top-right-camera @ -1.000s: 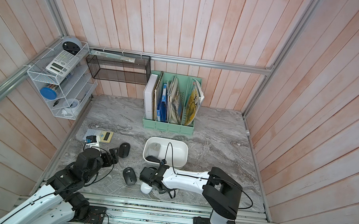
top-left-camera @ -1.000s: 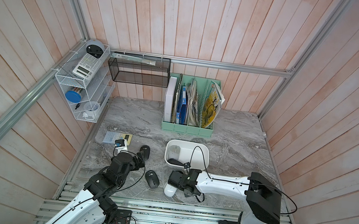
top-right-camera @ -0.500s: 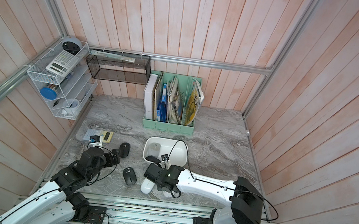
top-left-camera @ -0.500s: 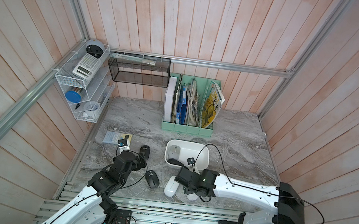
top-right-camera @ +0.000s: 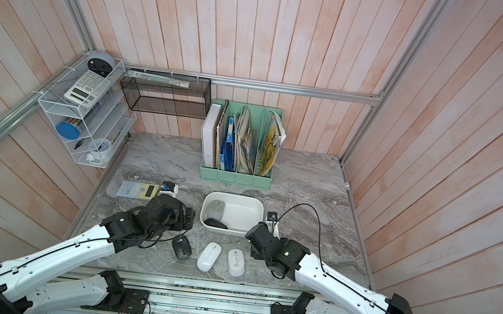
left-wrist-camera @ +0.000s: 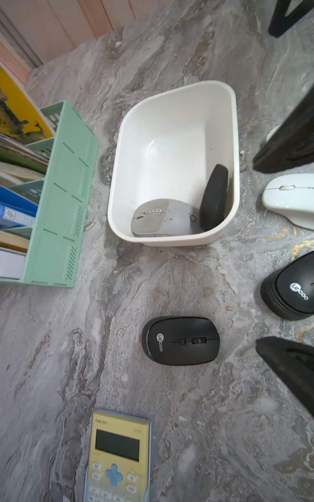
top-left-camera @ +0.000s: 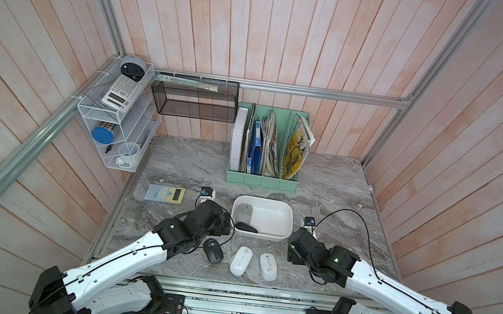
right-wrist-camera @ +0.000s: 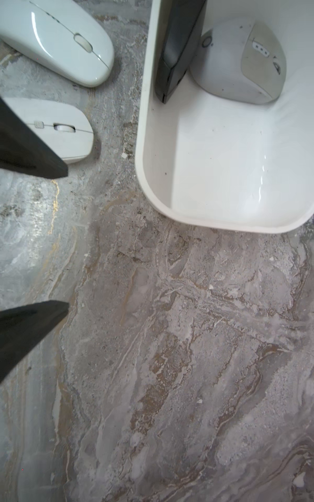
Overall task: Take out the mouse from the storage box
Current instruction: Pick up the mouse from the storage box.
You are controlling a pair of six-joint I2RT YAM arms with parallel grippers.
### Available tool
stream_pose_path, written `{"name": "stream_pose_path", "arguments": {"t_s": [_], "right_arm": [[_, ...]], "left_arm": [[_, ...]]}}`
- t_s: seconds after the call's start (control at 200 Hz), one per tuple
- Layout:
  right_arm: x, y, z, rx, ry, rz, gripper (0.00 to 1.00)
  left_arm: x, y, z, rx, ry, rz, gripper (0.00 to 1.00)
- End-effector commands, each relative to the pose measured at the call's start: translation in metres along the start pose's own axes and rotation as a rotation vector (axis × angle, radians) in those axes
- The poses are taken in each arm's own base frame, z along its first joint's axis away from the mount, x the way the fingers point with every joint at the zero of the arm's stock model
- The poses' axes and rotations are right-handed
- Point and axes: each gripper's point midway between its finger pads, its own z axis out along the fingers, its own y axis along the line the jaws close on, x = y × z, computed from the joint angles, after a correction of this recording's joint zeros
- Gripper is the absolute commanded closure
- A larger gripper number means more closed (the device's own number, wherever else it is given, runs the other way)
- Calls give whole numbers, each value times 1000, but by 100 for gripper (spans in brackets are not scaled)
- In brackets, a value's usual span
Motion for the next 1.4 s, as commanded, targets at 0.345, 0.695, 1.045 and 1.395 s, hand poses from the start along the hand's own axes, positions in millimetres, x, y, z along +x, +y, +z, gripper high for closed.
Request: {"name": "stream_pose_path", "arguments": {"t_s": [0.345,0.695,1.045,1.395], "right_arm": [[-25,-26,8,-78,-191,37,21],[-23,-29,5,-137,-265,88,18],[-23,-27,5,-155,-273,87,18],[-23,-24,4,-170,-278,88,18]], "left_arm": [[-1,-41,32,-132,173,188,5],[-3,-63,76,-216,254,260,16],[-1,-64,117,-318,321,294,18],[8,-60,140,-328,356,272,15]]}}
